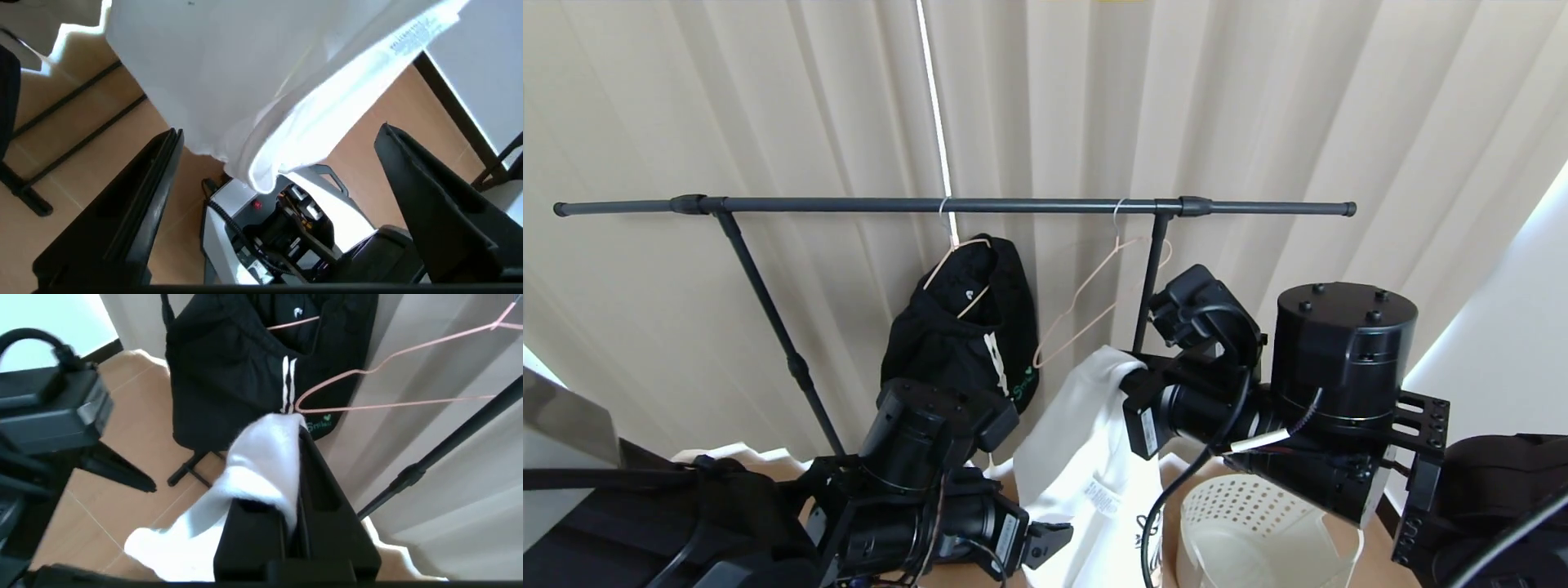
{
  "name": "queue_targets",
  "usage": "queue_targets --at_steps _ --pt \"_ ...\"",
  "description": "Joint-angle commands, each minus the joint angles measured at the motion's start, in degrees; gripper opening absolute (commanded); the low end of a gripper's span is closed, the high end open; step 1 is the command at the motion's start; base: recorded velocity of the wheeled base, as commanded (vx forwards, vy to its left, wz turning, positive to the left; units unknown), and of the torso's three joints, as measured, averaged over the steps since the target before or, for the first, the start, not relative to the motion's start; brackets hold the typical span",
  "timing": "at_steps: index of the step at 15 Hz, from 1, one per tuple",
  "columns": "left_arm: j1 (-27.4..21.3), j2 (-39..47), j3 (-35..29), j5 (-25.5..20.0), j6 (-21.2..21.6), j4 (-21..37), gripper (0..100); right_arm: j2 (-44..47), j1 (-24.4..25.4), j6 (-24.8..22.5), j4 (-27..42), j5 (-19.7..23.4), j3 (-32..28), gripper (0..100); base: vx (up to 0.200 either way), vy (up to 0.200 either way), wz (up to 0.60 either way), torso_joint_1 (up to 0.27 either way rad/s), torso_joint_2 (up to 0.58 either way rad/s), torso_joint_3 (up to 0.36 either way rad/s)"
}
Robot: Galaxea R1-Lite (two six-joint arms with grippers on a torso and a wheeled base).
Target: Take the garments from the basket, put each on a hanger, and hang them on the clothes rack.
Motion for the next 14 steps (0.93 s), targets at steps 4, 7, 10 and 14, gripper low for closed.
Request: queue_targets --at_steps 4,7,10,14 --pt "0.51 3.92 -3.91 4.51 -7.44 -0.68 100 -3.17 1.38 -0.22 0.00 -0.10 1.80 0 0.000 0.000 0.00 0.000 0.00 0.000" --pt "0.51 6.47 -4.70 7.94 -9.37 -0.68 100 -4.49 1.38 -0.30 0.00 -0.10 1.88 0 0.000 0.000 0.00 0.000 0.00 0.000" --pt "2.00 8.05 -5.14 9.61 -9.81 -0.68 100 -5.63 1.38 -0.30 0.00 -0.10 2.59 0 0.000 0.000 0.00 0.000 0.00 0.000" --pt "2.44 8.66 -4.52 10.05 -11.04 -0.60 100 -7.92 1.21 -0.30 0.43 -0.10 2.59 0 0.000 0.000 0.00 0.000 0.00 0.000"
